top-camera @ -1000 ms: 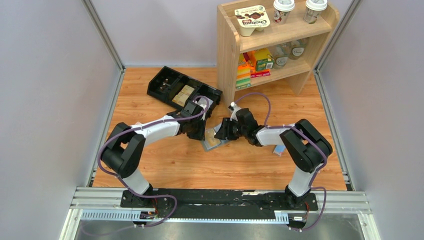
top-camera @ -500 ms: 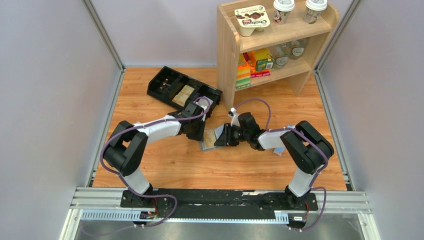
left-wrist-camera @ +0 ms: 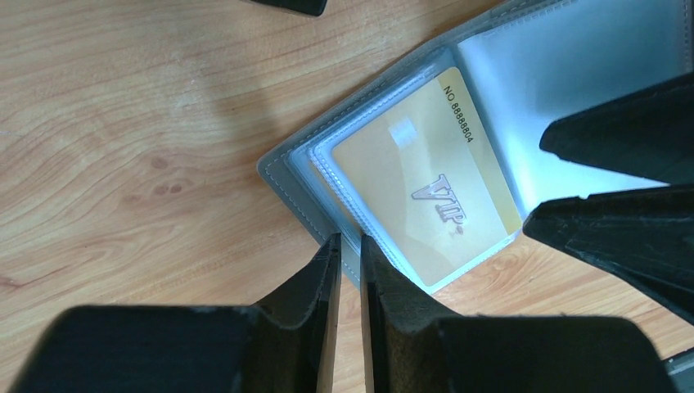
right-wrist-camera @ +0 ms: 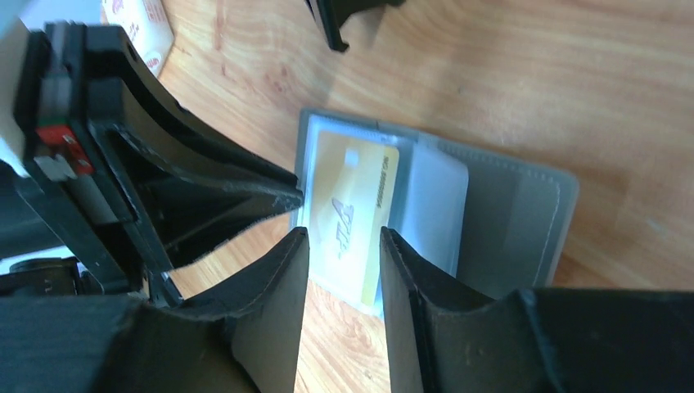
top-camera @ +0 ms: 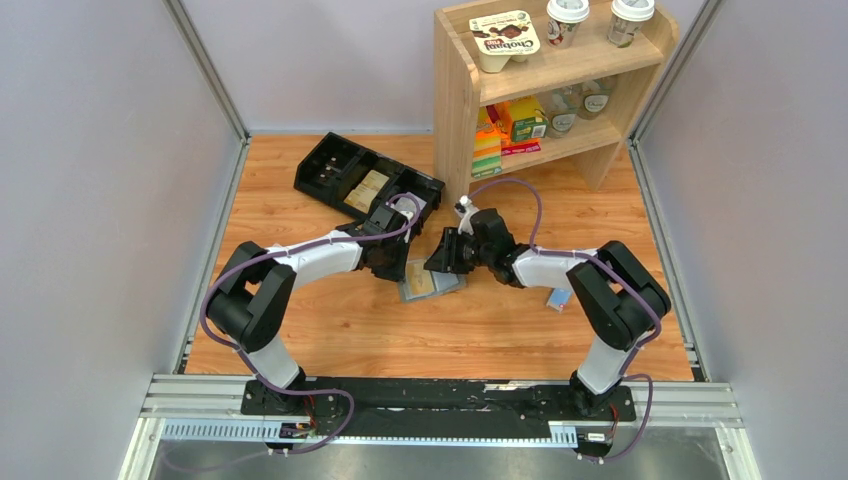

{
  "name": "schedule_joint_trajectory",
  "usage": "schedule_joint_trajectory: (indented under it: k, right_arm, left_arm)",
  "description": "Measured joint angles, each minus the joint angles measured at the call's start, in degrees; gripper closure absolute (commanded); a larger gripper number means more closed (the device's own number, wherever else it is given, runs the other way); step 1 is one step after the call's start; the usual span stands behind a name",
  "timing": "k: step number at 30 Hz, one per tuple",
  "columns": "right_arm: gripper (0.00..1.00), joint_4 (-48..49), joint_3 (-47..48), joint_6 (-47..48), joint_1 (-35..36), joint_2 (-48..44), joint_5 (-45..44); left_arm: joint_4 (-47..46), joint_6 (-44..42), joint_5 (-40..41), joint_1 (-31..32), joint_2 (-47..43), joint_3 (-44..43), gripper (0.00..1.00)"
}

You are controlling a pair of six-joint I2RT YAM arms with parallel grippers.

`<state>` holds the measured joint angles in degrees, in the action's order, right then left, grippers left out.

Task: Take the credit cards out of the card holder
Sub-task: Remove the credit card from the card holder.

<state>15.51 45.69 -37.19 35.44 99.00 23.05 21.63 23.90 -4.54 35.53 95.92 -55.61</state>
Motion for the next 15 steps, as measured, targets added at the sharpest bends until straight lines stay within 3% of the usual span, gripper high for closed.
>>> schedule_joint_trajectory:
  k: [15]
  right_arm:
    - [0.65,-2.21,3.98,1.64,-0.28,6.14,2.12]
  left_arm:
    - [-0.24,0.20,-0.28,-0.04,1.07,-0.70,0.80]
